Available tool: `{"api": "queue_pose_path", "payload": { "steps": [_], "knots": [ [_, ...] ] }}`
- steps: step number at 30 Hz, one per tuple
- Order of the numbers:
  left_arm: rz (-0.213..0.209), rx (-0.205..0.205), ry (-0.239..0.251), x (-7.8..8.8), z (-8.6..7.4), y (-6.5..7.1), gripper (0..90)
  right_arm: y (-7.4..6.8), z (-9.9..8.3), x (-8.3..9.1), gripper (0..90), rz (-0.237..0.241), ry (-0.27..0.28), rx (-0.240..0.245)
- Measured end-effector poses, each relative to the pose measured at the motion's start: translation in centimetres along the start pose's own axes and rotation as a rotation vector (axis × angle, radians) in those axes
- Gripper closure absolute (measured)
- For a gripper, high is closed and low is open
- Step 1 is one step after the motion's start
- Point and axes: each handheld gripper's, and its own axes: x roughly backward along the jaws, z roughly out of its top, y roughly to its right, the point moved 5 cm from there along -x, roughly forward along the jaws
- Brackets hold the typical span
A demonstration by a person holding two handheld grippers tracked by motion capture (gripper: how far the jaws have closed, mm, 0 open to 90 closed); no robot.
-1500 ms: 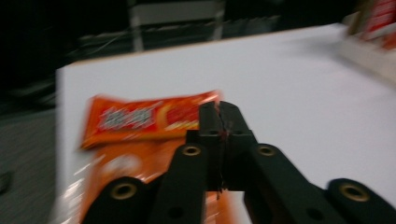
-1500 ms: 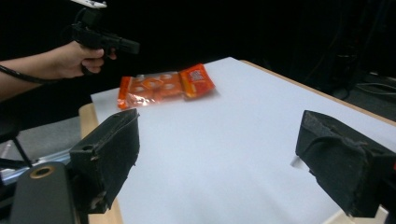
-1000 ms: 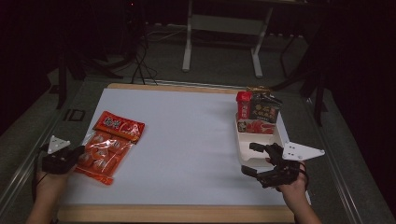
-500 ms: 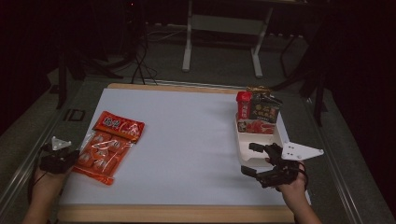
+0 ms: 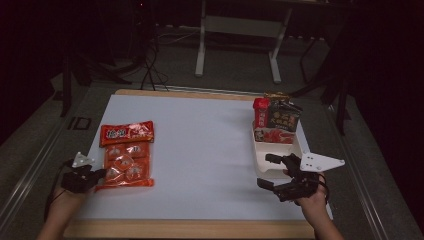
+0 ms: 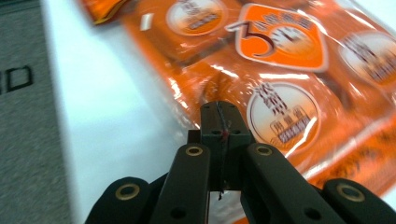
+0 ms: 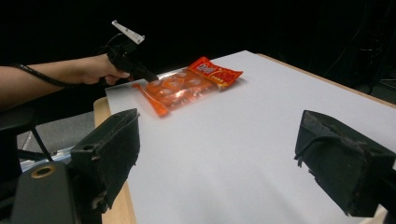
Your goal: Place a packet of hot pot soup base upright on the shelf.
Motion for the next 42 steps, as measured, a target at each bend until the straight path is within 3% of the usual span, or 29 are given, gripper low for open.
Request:
{"api": "queue_pose_path", "payload": {
  "steps": [7, 12, 15, 19, 24, 28, 30, 36, 42],
  "knots": [
    [-0.042, 0.003, 0.000, -0.6, 0.7, 2.9, 90.0, -0.1, 0.0, 0.0, 13.7, 0.001, 0.001, 0.003],
    [-0.061, -0.026, -0.005, -0.7, 1.0, 4.4, 90.0, 0.0, 0.0, 0.0, 13.7, 0.004, -0.001, -0.002],
    [-0.048, 0.001, 0.026, -0.5, 1.7, 4.0, 90.0, -0.1, 0.0, 0.0, 13.7, 0.006, 0.000, -0.001],
    [0.030, 0.044, 0.057, -0.4, 3.1, 2.1, 90.0, -0.1, 0.0, 0.2, 13.7, 0.005, 0.000, 0.000],
    [0.092, 0.113, 0.032, -1.7, 4.0, -0.1, 90.0, -0.1, 0.1, 0.4, 13.7, 0.001, 0.005, 0.002],
    [0.121, 0.150, 0.013, -3.2, 4.0, -1.0, 90.0, -0.1, 0.1, 0.4, 13.7, 0.002, 0.006, 0.001],
    [0.104, 0.178, 0.020, -3.5, 4.1, -1.2, 90.0, -0.1, 0.0, 0.4, 13.7, 0.003, 0.006, -0.001],
    [0.081, 0.178, 0.005, -4.1, 4.8, -0.8, 90.0, 0.0, 0.0, 0.3, 13.7, 0.003, 0.002, -0.002],
    [0.034, 0.126, 0.003, -5.1, 6.0, 1.4, 90.0, -0.1, 0.0, 0.0, 13.7, 0.008, -0.006, 0.003]
  ]
}}
